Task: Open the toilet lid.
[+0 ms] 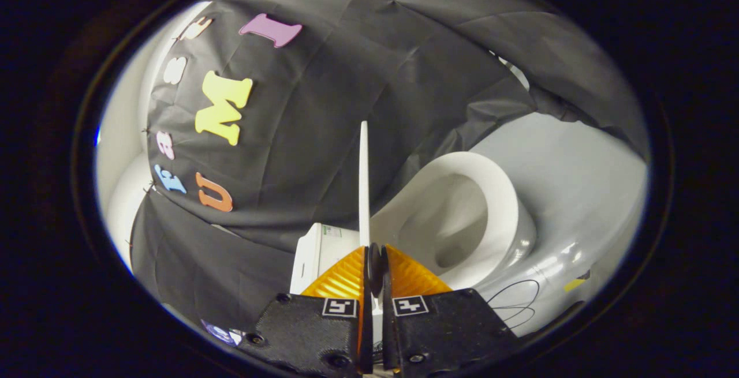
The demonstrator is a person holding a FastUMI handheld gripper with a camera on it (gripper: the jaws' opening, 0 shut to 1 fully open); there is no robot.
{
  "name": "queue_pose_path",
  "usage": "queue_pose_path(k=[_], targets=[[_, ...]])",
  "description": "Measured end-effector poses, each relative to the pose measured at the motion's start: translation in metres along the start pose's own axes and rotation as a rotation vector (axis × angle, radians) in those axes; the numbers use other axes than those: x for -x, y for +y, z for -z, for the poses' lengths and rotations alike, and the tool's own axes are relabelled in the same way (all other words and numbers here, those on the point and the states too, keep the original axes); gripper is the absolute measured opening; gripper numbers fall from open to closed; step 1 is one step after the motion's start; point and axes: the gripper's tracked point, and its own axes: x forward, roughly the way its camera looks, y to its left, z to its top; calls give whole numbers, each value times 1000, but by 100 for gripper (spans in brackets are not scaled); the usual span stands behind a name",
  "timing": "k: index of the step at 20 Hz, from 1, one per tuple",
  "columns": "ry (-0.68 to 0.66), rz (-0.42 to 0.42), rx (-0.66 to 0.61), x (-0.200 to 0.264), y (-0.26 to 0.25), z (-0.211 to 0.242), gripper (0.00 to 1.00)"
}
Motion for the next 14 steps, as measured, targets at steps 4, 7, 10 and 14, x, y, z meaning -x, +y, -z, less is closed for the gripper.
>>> queue_pose_path(k=[4, 7, 10, 14], targets=[[-5, 44, 40, 0, 8, 5, 10], [-5, 61, 72, -2, 21, 7, 10], [-8, 83, 102, 0, 31, 10, 10], [-15, 113, 150, 0, 46, 14, 10]])
